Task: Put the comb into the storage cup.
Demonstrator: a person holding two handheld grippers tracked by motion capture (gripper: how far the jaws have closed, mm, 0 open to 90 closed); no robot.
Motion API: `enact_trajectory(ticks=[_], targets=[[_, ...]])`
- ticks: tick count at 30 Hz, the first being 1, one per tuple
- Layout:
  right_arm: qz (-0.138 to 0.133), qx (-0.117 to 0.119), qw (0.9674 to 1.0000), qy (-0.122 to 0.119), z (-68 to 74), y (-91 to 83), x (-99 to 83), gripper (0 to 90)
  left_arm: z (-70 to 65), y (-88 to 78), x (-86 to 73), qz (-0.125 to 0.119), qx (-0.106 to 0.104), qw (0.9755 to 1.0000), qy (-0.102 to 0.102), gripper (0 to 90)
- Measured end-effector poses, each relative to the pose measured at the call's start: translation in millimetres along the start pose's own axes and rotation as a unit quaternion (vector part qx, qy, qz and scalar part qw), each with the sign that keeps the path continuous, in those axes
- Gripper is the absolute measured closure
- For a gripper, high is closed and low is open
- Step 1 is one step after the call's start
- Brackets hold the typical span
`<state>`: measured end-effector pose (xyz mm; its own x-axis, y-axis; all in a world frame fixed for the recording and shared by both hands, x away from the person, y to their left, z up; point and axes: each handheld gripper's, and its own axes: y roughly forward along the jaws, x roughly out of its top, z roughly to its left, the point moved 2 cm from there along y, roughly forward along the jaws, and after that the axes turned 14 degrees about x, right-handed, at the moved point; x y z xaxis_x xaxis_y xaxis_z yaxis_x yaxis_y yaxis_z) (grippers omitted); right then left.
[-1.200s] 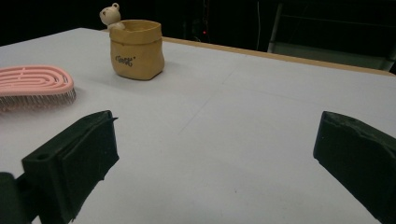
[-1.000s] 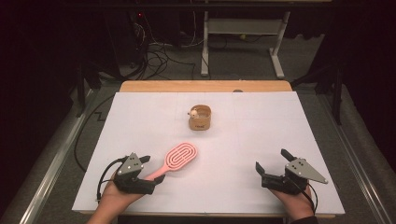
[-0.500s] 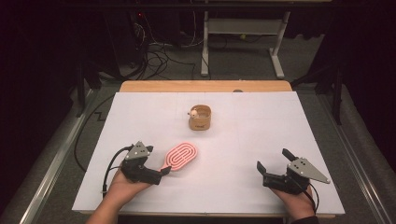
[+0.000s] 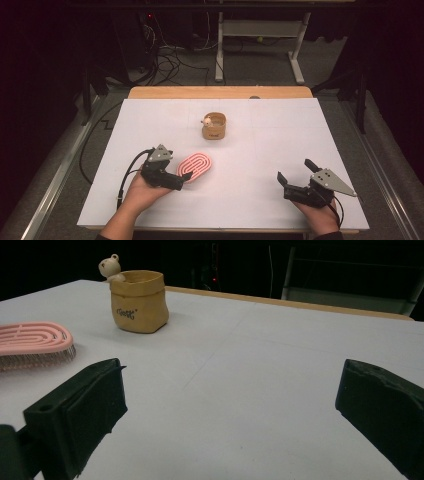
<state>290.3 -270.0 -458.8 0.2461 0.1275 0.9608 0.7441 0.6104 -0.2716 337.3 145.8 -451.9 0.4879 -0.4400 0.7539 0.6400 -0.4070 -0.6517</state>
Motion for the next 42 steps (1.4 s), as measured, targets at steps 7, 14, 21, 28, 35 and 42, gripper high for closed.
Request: enact_trajectory(ticks=[7, 14, 21, 28, 35, 42], targets=[[-0.001, 0.000, 1.0000, 0.001, -0.2, -0.5, 0.6, 0.3, -6.8, 10.9, 10.3, 0.021, 0.000, 0.9995, 0.023, 0.0], [-0.003, 0.000, 1.0000, 0.002, -1.1, -0.9, 0.8, 0.3, -12.8, 25.0, 19.9, 0.056, 0.006, 0.9977, 0.038, 0.0], [-0.005, 0.001, 1.0000, 0.002, -2.1, -1.0, 0.6, 0.3, -20.9, 37.4, 22.0, 0.086, 0.004, 0.9946, 0.058, 0.0], [-0.006, 0.001, 1.0000, 0.005, -2.6, -2.0, 0.8, 0.3, -24.9, 46.9, 20.9, 0.119, 0.011, 0.9905, 0.067, 0.0], [-0.005, 0.002, 1.0000, 0.006, -2.3, -1.7, 0.5, 0.3, -22.5, 53.1, 18.1, 0.153, 0.012, 0.9859, 0.068, 0.0], [-0.006, 0.001, 1.0000, 0.007, -2.8, -2.1, 0.6, 0.3, -21.8, 52.3, 18.2, 0.148, 0.014, 0.9862, 0.073, 8.9]])
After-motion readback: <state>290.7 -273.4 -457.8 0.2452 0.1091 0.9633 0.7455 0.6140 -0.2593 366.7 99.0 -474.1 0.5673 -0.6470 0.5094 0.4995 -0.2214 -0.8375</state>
